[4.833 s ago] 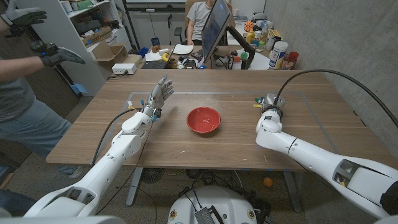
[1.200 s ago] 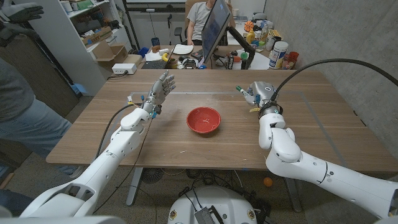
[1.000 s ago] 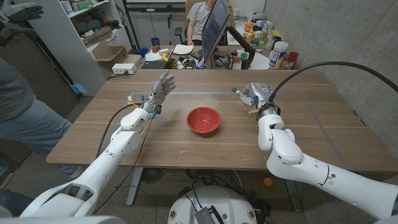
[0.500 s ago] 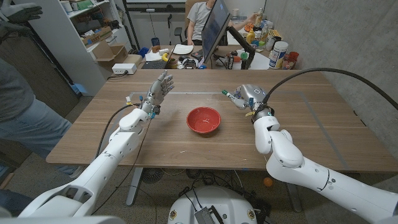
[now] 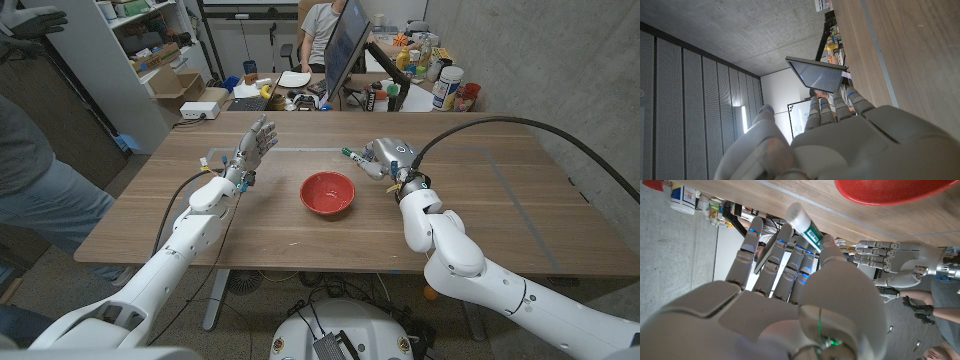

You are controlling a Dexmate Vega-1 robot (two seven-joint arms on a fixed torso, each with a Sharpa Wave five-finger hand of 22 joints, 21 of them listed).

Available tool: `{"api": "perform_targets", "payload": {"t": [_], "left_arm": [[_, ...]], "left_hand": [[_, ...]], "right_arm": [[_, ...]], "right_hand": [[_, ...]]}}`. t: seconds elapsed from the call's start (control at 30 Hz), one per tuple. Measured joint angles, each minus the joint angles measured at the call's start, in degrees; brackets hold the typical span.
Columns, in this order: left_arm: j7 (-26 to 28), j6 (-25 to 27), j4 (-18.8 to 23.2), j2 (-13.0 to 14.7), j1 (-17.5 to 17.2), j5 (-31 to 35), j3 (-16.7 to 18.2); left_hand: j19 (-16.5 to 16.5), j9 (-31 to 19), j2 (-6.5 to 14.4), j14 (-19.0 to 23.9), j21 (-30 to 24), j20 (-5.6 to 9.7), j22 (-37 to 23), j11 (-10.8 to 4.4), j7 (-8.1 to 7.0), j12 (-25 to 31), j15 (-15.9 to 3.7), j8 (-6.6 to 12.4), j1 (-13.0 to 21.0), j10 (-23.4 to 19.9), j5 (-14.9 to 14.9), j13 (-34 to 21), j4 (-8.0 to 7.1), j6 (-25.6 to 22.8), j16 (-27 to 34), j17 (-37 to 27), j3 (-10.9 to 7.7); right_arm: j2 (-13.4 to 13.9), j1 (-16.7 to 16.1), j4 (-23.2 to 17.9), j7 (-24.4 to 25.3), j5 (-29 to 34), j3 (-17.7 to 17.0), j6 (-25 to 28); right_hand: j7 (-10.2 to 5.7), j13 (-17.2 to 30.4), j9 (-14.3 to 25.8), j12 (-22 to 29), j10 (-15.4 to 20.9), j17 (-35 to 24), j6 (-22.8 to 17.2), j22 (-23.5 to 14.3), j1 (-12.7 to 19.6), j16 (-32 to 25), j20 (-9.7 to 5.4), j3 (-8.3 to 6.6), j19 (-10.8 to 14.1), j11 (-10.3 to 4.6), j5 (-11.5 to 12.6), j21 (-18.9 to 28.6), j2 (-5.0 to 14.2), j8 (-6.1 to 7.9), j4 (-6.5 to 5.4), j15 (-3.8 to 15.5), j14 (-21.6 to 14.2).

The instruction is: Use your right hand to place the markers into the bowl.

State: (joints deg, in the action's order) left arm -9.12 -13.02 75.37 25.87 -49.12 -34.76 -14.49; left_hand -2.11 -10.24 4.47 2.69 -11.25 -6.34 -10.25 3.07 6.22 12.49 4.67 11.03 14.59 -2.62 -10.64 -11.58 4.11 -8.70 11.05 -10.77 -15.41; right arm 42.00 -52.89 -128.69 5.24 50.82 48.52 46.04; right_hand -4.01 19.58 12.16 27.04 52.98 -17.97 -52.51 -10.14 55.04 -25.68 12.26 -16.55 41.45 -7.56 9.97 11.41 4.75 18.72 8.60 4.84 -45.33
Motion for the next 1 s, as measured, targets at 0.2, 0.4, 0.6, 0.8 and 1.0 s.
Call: {"api": "perform_targets", "payload": {"t": [0.2, 0.4, 0.6, 0.8, 1.0], "left_arm": [[-0.2, -0.3, 0.2, 0.1, -0.4, -0.2, 0.1], [-0.2, -0.3, 1.1, 0.7, -1.1, -0.4, 0.4], [0.1, -0.3, 2.0, 1.2, -1.8, -0.5, 0.7], [0.3, -0.3, 2.5, 1.6, -2.2, -0.7, 1.0], [0.4, -0.3, 2.7, 1.7, -2.4, -0.8, 1.0]], "left_hand": [[0.2, 0.0, 0.0, 0.0, 0.0, -0.22, 0.0, 0.0, 0.0, 0.0, 0.0, 0.0, 0.0, 0.0, 0.0, 0.0, 0.0, 0.0, 0.0, 0.0, 0.0], [0.2, 0.0, 0.0, 0.0, 0.0, -0.22, 0.0, 0.0, 0.0, 0.0, 0.0, 0.0, 0.0, 0.0, 0.0, 0.0, 0.0, 0.0, 0.0, 0.0, 0.0], [0.2, 0.0, 0.0, 0.0, 0.0, -0.22, 0.0, 0.0, 0.0, 0.0, 0.0, 0.0, 0.0, 0.0, 0.0, 0.0, 0.0, 0.0, 0.0, 0.0, 0.0], [0.2, 0.0, 0.0, 0.0, 0.0, -0.22, 0.0, 0.0, 0.0, 0.0, 0.0, 0.0, 0.0, 0.0, 0.0, 0.0, -0.01, 0.0, 0.0, 0.0, 0.0], [0.2, 0.0, 0.0, 0.0, 0.0, -0.22, 0.0, 0.0, 0.0, 0.0, 0.0, 0.0, 0.0, 0.0, 0.0, 0.0, -0.01, 0.0, 0.0, 0.0, 0.0]], "right_arm": [[-1.6, -0.1, 1.3, -1.1, 1.4, 0.0, -2.4], [-3.5, -0.1, 2.9, -1.8, 2.4, -0.1, -4.8], [-4.8, -0.1, 4.0, -2.4, 3.4, -0.1, -6.4], [-6.2, 0.0, 5.2, -3.5, 4.3, 0.2, -8.2], [-7.6, 0.5, 7.0, -4.2, 4.9, 0.8, -9.8]], "right_hand": [[0.0, 0.0, 0.0, 0.0, 0.0, 0.0, 0.0, 0.0, 0.0, 0.0, -0.09, -0.09, -0.1, 0.0, 0.2, 0.0, 0.0, 0.18, 0.1, 0.0, 0.0], [0.0, 0.0, 0.0, -0.1, 0.1, 0.0, 0.0, 0.0, 0.6, 0.0, -0.08, -0.09, -0.1, -0.08, 0.2, 0.0, -0.12, 0.18, 0.1, 0.0, 0.0], [0.0, -0.1, 0.0, 0.2, 0.2, 0.0, 0.0, 0.0, 0.6, 0.0, -0.08, -0.16, -0.1, -0.23, 0.2, 0.0, -0.11, 0.18, 0.18, -0.01, 0.0], [0.0, -0.1, 0.0, 0.2, 0.2, 0.0, 0.0, 0.0, 0.5, 0.3, -0.08, -0.31, -0.1, -0.23, 0.2, 0.0, -0.11, 0.17, 0.33, -0.01, 0.0], [0.0, 0.0, 0.0, 0.2, 0.2, 0.0, 0.0, 0.0, 0.5, 0.3, -0.08, -0.31, -0.1, -0.22, 0.4, 0.0, -0.12, 0.13, 0.34, -0.01, 0.0]]}}
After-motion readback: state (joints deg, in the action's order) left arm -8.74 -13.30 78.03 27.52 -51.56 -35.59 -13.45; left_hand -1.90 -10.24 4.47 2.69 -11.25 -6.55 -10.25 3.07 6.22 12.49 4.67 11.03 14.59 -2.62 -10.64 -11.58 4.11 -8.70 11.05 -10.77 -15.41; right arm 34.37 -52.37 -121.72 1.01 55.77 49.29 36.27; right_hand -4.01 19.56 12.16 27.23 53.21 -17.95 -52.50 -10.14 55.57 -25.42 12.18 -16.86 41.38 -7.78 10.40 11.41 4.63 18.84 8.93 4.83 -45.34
